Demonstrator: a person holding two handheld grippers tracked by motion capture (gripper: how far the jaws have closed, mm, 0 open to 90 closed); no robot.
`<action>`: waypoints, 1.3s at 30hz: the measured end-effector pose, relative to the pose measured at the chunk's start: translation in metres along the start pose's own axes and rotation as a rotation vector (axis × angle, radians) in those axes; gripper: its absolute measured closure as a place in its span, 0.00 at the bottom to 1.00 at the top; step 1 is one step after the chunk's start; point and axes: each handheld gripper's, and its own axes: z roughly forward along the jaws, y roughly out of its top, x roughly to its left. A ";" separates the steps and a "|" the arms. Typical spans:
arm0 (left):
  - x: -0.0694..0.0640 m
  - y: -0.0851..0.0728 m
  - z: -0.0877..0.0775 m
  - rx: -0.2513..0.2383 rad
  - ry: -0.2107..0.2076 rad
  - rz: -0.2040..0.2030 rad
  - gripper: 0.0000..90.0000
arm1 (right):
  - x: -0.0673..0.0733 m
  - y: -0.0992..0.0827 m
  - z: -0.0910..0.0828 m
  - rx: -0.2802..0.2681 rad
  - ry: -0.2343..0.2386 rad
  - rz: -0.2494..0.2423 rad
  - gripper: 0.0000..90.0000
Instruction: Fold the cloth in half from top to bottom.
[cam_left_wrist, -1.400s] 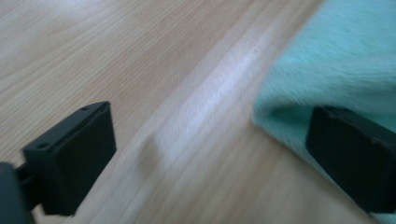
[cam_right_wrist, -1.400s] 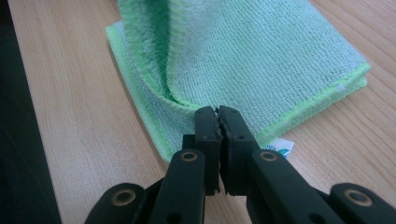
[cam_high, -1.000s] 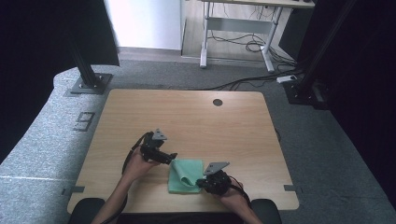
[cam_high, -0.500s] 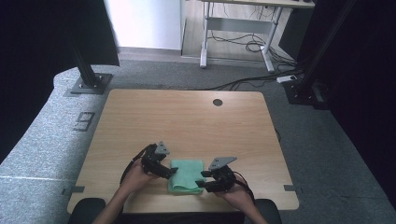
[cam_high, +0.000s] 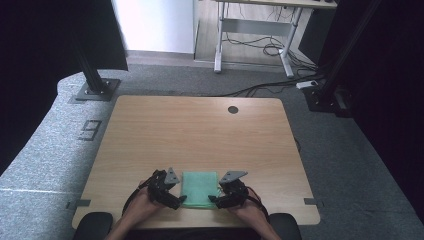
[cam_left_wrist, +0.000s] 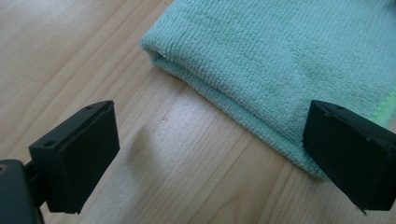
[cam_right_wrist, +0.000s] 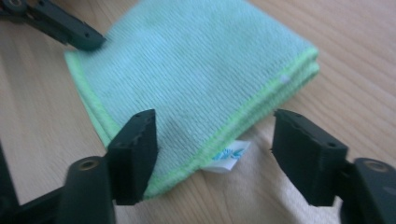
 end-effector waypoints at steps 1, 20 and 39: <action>0.000 0.000 0.000 -0.001 0.008 0.000 0.03 | 0.000 -0.001 0.000 -0.001 -0.010 0.001 0.30; 0.000 -0.004 0.005 -0.010 -0.012 -0.099 0.01 | -0.007 -0.005 0.009 -0.003 -0.085 0.034 0.17; 0.029 0.006 0.026 -0.092 -0.002 -0.161 0.01 | -0.042 0.005 0.021 -0.056 -0.120 0.081 0.15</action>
